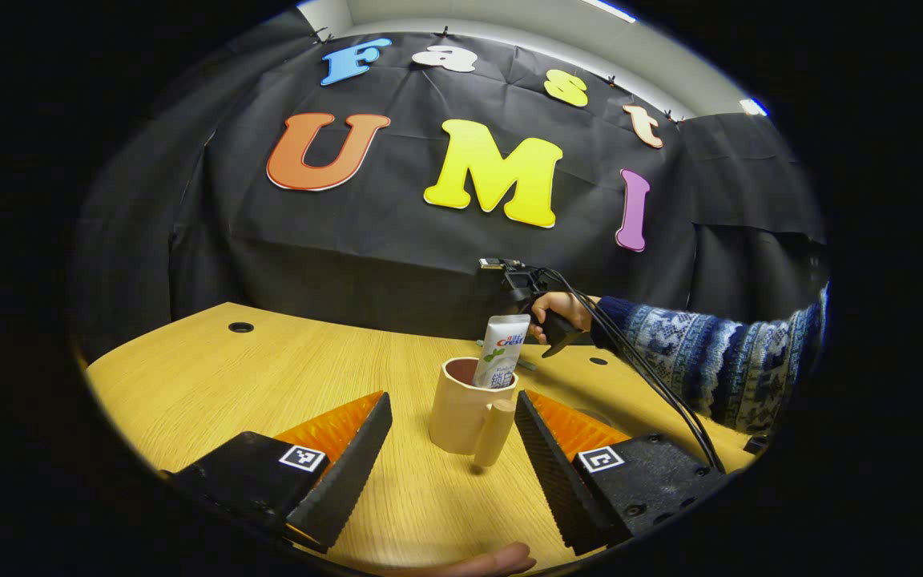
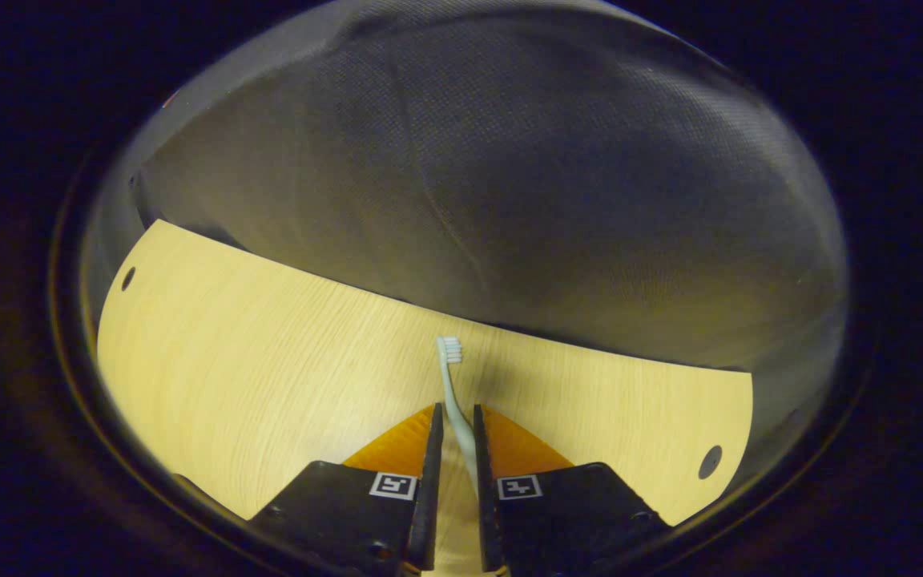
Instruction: Put the toothbrush and toothpaste on the desktop into the cup, then pick up the cup and place it on the coaster on the desktop.
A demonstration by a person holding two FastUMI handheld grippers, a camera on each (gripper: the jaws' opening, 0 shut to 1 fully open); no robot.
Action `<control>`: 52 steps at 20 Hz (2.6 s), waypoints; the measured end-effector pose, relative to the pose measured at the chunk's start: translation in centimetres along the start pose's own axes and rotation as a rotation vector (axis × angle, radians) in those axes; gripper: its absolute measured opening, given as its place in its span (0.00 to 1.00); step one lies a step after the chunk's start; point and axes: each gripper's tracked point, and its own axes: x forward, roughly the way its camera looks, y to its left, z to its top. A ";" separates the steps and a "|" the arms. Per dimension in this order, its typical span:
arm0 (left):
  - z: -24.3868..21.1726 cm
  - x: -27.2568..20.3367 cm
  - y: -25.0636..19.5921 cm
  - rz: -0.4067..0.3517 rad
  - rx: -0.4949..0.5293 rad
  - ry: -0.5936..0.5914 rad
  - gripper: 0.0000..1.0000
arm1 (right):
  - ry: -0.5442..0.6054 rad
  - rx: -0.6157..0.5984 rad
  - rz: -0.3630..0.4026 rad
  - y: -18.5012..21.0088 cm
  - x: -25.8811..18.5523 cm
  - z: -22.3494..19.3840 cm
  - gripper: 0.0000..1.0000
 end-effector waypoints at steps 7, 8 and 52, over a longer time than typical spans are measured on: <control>0.4 -0.2 -0.2 0.017 0.053 -0.030 0.98 | -0.004 0.082 0.049 0.2 0.1 -1.2 0.13; 0.6 -0.2 -0.4 0.018 0.072 -0.040 0.98 | -0.008 0.068 0.040 -0.2 0.0 -1.0 0.03; 1.1 -1.6 0.5 0.045 0.037 -0.098 0.98 | -0.915 0.209 0.477 4.7 0.8 6.7 0.01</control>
